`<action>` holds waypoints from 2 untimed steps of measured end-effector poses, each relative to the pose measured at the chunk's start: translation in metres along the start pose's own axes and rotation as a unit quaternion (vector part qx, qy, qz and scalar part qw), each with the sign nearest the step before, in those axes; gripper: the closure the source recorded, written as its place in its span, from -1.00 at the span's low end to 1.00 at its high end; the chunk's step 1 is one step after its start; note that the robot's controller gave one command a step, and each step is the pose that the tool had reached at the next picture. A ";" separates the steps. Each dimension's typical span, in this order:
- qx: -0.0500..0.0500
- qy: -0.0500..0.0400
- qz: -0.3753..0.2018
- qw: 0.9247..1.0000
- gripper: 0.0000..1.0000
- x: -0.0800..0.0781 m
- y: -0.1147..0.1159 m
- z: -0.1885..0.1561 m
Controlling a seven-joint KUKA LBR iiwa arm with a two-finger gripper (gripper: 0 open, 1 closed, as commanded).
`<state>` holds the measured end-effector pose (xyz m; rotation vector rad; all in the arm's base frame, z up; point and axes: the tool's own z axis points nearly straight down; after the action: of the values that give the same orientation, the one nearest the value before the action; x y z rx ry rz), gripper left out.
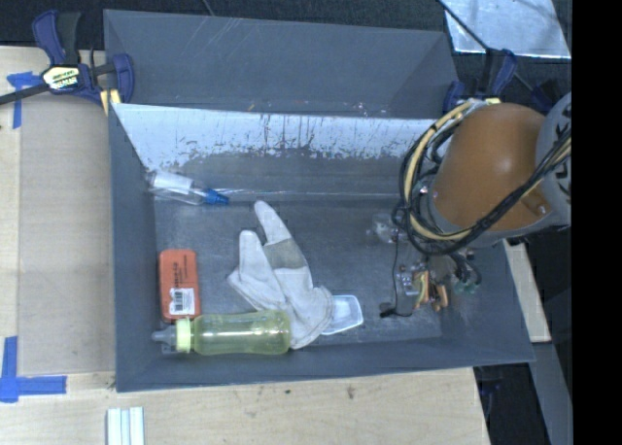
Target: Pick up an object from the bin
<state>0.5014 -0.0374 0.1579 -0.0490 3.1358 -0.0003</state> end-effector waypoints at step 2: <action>-0.001 0.002 -0.168 0.986 -1.00 -0.001 0.027 0.011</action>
Offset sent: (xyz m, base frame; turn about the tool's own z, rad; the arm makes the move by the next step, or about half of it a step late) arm 0.0033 0.0472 -0.0180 -0.0967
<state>0.5013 -0.0100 0.1473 -0.5745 3.0880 -0.0002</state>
